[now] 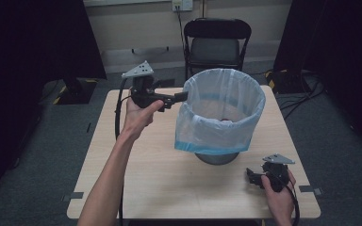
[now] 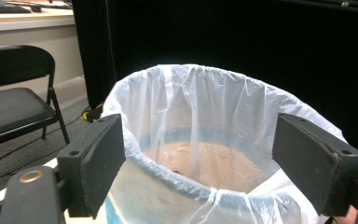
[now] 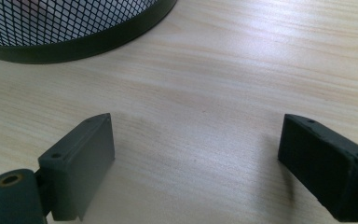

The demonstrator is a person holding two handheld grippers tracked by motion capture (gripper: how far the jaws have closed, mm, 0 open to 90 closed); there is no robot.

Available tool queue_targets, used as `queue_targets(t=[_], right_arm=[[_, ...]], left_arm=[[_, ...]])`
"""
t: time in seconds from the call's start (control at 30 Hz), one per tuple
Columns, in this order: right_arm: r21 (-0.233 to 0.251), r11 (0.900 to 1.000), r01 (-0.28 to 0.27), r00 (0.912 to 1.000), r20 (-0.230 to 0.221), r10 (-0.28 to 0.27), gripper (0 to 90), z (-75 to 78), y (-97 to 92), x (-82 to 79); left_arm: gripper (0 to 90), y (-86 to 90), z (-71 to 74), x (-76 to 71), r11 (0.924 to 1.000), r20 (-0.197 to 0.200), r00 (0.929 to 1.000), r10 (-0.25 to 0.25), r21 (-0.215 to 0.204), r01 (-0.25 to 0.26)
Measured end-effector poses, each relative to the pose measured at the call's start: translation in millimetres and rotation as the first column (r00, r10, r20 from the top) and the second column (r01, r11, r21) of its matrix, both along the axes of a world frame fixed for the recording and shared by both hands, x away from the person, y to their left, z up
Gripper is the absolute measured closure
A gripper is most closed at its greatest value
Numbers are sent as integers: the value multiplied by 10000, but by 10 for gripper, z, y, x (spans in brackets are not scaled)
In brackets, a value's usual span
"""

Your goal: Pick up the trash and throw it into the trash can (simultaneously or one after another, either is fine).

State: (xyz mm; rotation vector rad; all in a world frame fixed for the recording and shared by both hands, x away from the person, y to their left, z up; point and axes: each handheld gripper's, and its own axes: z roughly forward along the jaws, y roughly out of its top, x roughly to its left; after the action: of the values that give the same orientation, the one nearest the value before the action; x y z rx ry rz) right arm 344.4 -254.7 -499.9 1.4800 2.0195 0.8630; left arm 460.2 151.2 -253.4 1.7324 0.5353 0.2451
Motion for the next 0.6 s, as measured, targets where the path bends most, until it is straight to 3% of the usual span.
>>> queue_targets(t=[0.47,0.6], right_arm=[[0,10000,0,10000,-1,0,99,0,0,0],[1,10000,-1,10000,1,1,99,0,0,0]], left_arm=[[172,265,-90,-3,9990,-99,9990,427,94,-426],[197,370,-104,-17,9970,-24,9972,745,191,-745]])
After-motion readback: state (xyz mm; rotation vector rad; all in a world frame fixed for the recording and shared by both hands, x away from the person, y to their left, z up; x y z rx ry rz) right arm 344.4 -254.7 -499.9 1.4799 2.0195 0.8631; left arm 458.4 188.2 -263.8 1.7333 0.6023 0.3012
